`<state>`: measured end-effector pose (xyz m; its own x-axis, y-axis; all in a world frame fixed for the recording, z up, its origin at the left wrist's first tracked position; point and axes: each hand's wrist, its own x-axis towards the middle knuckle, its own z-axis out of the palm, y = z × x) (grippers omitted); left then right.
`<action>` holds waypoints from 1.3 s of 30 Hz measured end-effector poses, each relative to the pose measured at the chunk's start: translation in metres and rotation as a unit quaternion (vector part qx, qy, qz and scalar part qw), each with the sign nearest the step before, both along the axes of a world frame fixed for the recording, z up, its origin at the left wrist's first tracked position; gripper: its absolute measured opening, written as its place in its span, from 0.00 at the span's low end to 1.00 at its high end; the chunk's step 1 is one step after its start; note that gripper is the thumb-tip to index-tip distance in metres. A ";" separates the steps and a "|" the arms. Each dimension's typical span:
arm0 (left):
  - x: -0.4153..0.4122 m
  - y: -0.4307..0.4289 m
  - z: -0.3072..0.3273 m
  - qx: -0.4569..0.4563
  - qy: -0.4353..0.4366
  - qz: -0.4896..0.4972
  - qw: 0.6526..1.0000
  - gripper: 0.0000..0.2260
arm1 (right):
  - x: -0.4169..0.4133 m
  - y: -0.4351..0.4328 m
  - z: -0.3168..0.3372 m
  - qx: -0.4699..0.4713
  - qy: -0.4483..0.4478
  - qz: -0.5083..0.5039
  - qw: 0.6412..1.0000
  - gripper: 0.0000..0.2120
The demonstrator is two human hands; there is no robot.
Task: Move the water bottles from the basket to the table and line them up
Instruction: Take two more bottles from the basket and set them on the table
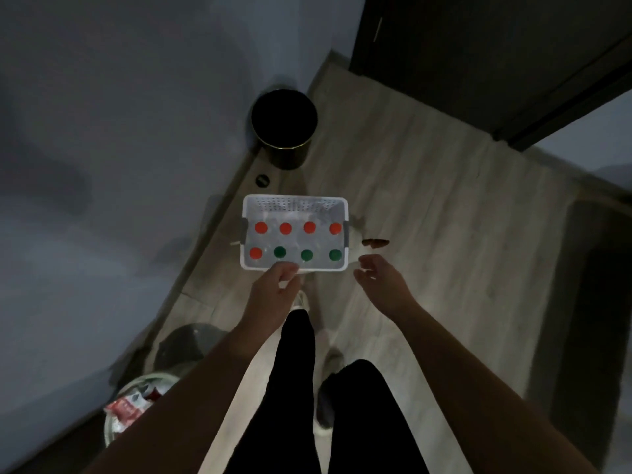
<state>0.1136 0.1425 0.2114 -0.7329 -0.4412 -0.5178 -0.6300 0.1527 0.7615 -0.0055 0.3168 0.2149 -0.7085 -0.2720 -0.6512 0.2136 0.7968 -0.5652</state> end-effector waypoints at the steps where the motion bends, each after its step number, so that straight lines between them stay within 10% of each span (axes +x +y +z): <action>1: -0.016 -0.005 -0.015 -0.001 -0.010 -0.009 1.000 0.09 | -0.010 -0.007 -0.015 0.004 -0.002 -0.006 1.000 0.18; 21: -0.132 -0.014 -0.246 -0.146 0.062 -0.070 0.985 0.17 | -0.084 -0.055 -0.253 -0.088 0.099 -0.007 0.991 0.21; 39: -0.136 -0.033 -0.103 -0.156 -0.058 -0.181 0.969 0.26 | -0.094 -0.052 -0.134 -0.154 0.100 0.031 0.983 0.23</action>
